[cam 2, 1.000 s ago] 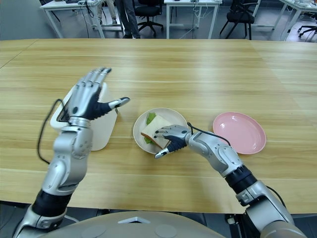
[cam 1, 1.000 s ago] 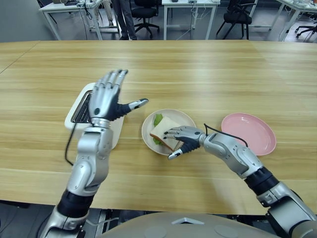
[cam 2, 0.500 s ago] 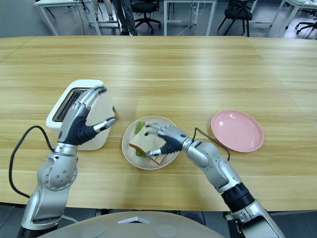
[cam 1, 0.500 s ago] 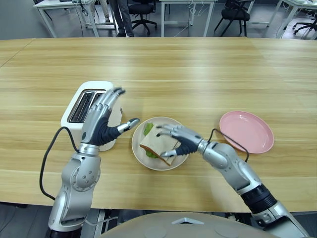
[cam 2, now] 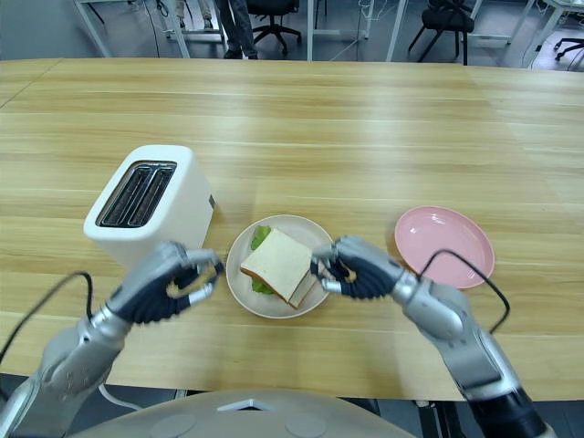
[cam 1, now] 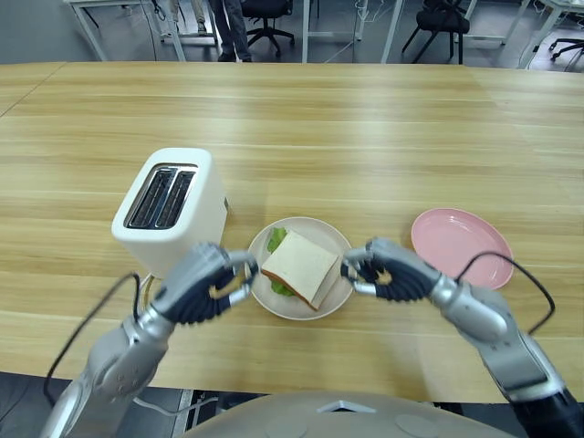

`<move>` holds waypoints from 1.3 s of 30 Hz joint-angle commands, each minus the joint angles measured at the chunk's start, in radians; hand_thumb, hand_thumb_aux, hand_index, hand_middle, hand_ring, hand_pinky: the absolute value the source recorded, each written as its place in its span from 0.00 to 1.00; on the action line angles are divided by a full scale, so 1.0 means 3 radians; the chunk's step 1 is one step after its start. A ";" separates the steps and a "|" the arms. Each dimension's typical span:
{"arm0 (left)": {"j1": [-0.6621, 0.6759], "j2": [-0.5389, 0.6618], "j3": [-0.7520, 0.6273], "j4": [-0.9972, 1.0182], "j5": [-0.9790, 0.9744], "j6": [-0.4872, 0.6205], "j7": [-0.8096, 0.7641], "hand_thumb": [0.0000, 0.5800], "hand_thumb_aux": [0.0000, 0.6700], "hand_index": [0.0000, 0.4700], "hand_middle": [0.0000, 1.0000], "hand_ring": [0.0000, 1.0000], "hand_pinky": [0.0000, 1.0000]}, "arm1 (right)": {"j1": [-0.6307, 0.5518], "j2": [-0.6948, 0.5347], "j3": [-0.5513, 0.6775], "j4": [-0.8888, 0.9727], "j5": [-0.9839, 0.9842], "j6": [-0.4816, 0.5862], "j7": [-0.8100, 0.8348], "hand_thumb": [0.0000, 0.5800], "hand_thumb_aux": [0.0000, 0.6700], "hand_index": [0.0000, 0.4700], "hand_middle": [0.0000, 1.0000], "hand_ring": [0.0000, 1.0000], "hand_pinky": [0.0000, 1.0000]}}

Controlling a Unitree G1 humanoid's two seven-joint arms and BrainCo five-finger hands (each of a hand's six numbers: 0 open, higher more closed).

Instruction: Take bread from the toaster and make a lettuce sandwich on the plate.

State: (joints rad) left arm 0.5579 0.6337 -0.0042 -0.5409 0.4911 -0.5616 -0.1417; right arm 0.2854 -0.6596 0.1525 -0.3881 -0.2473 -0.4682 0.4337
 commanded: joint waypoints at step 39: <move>-0.2570 -0.0715 -0.1455 0.3013 0.1649 0.0779 0.0471 1.00 1.00 0.98 1.00 1.00 1.00 | -0.1944 0.1003 0.1077 0.3144 -0.1883 0.0024 -0.1380 1.00 1.00 0.98 1.00 1.00 1.00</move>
State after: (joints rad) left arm -0.1790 0.4270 -0.4235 0.2967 0.9872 -0.3469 -0.0173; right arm -0.2536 -0.3727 0.4484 0.4651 -0.7740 -0.4750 0.0727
